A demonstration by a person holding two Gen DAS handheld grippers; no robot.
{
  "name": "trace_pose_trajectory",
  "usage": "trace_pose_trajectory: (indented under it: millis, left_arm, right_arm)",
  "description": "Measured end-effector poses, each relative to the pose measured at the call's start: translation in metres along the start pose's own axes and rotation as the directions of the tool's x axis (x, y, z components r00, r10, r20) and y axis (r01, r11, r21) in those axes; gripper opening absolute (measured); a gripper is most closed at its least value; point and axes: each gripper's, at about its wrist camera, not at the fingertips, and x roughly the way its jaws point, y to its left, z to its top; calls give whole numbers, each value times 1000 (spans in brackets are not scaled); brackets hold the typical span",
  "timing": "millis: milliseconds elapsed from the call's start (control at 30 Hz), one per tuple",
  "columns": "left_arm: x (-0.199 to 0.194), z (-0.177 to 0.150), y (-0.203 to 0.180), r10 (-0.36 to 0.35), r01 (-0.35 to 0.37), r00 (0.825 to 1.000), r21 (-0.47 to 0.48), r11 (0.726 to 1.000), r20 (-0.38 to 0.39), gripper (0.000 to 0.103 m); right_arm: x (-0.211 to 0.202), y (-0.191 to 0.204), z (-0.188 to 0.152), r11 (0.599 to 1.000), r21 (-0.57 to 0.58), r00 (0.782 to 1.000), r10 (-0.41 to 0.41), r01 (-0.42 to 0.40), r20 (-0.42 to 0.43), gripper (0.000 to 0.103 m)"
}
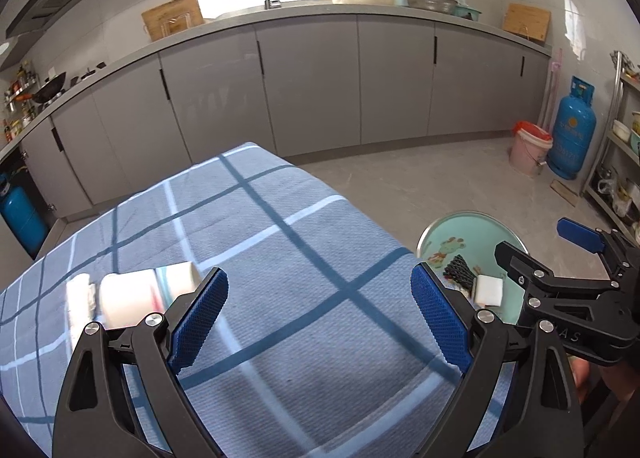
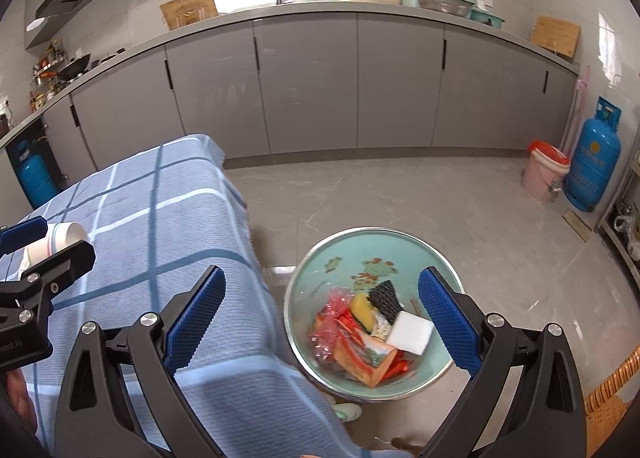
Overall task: Collect trash
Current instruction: 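Move both grippers back over the paper cup and tissue on the table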
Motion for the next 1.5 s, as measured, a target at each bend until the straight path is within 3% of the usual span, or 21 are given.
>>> trace_pose_trajectory:
  millis: [433,800,1000,1100,1367,1500]
  left_arm:
    - [-25,-17,56,58,-56,998,-78,995,20,91]
    - [-44,-47,127,192,-189,981,-146,971,10,91]
    - [-48,-65,175,286,-286,958,-211,935,-30,91]
    - [-46,-74,205,330,-338,941,-261,904,-75,91]
    - [-47,-89,256,390,-409,912,-336,849,-125,91]
    - [-45,-95,269,395,-420,907,-365,831,-146,91]
  right_arm:
    - [-9,63,2,993,-87,997,73,-73,-1,98]
    - [-4,117,-1,978,-139,988,152,-156,-36,98]
    - [-2,156,5,960,-177,976,213,-219,-53,98]
    - [-1,179,11,947,-205,968,242,-249,-63,98]
    - [10,234,18,923,-232,951,291,-307,-100,98]
    - [18,254,20,920,-241,951,289,-309,-114,98]
